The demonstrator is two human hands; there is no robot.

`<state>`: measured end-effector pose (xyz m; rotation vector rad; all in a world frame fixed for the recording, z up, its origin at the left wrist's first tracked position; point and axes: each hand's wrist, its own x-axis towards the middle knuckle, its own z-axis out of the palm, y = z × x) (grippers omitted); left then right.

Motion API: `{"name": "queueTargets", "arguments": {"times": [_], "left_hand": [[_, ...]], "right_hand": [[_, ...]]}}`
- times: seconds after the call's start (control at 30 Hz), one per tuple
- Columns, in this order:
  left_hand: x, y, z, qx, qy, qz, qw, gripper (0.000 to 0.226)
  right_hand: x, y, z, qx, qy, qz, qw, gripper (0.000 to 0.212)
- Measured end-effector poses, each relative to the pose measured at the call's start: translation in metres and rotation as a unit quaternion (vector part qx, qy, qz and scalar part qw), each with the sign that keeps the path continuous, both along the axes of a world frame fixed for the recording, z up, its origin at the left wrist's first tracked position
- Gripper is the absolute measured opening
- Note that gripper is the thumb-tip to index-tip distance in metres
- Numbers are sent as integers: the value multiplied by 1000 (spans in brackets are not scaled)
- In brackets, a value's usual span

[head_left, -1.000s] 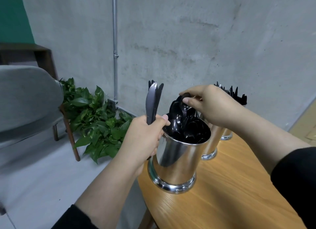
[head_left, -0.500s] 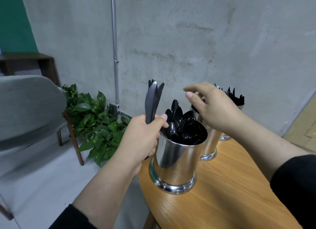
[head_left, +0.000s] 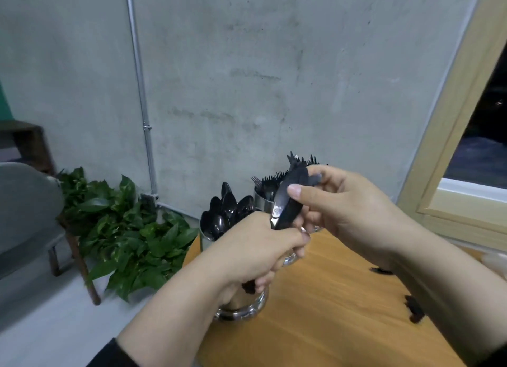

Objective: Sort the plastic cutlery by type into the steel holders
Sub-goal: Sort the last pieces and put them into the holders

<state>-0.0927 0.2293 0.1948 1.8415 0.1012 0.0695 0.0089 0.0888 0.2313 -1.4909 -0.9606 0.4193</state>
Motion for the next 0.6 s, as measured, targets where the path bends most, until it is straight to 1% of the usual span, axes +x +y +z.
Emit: {"name": "queueTargets", "arguments": {"times": [0.07,0.17,0.27,0.33,0.37,0.4,0.47,0.5,0.53,0.6], "left_hand": [[10,-15,3,19,11,-34,999,19],[33,-35,5,56,7,-48,997,17],[59,-51,10,86,-42,-23,995,12],[72,-56,15,77,-85,-11,993,9],[78,-57,18,75,-101,-7,992,13],[85,-56,21,90,-113,0,990,23],[100,-51,28,155,-118,26,981,46],[108,-45,33,180,-121,50,975,51],[117,-38,40,194,-128,78,969,51],[132,-21,53,222,-138,130,957,41]], "right_hand": [[4,-18,0,3,5,-13,1000,28],[12,-39,0,-16,-24,-49,998,31],[29,-57,0,-13,-36,-102,994,29],[43,-65,1,3,-34,-141,989,26],[51,-68,4,14,-32,-159,987,24],[60,-69,6,27,-33,-174,984,24],[78,-71,15,55,-41,-205,976,23],[89,-70,20,67,-50,-224,971,23],[101,-69,26,77,-65,-251,963,23],[131,-61,34,86,-100,-308,942,23]]}}
